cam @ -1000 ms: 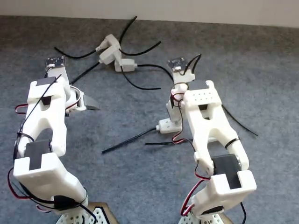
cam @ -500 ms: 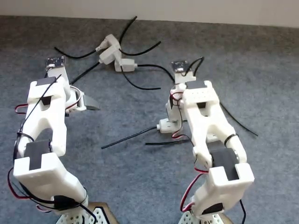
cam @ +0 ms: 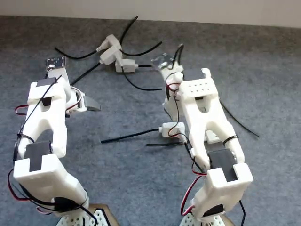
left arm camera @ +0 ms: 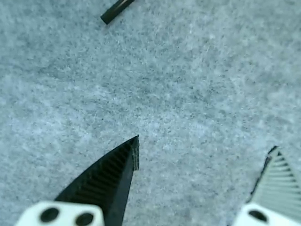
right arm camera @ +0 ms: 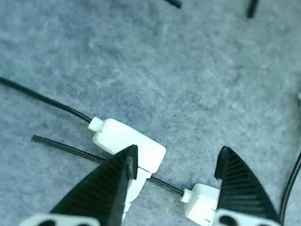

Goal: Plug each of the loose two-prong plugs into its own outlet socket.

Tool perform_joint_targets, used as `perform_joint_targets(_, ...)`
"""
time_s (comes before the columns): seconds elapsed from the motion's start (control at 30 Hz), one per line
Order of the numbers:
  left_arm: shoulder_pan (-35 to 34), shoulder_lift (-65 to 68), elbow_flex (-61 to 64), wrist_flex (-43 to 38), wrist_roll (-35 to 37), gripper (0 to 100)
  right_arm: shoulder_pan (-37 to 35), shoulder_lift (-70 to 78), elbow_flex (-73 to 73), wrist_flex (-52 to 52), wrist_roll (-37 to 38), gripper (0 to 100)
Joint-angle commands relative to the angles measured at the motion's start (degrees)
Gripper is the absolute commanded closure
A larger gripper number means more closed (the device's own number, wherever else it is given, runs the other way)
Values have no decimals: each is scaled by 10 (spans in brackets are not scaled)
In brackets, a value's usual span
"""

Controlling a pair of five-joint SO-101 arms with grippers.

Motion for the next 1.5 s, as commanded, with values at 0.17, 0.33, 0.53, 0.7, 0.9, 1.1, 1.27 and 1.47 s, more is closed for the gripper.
perform_joint_targets(0.17,-5,-28,-2,-6,4,603,-52,-31,44,47,249,743)
perform_joint_targets(0.33,-5,-28,-2,-6,4,603,-65,-18,46,21,259,743)
perform_joint_targets(0.53,-5,-28,-2,-6,4,603,-51,83,42,-32,258,745)
perform_joint_targets(0.7,-5,-28,-2,-6,4,603,-47,101,18,-11,258,822)
perform_joint_targets(0.9,-4,-27,-1,-15,5,603,0,79,-73,81,258,944)
perform_joint_targets(1.1,-4,-27,-1,-15,5,603,89,46,-212,100,302,940)
perform_joint_targets(1.27,-4,-27,0,-15,5,603,138,99,-342,11,300,940)
perform_joint_targets(1.47,-4,-27,11,-34,5,603,144,247,-493,-167,223,940)
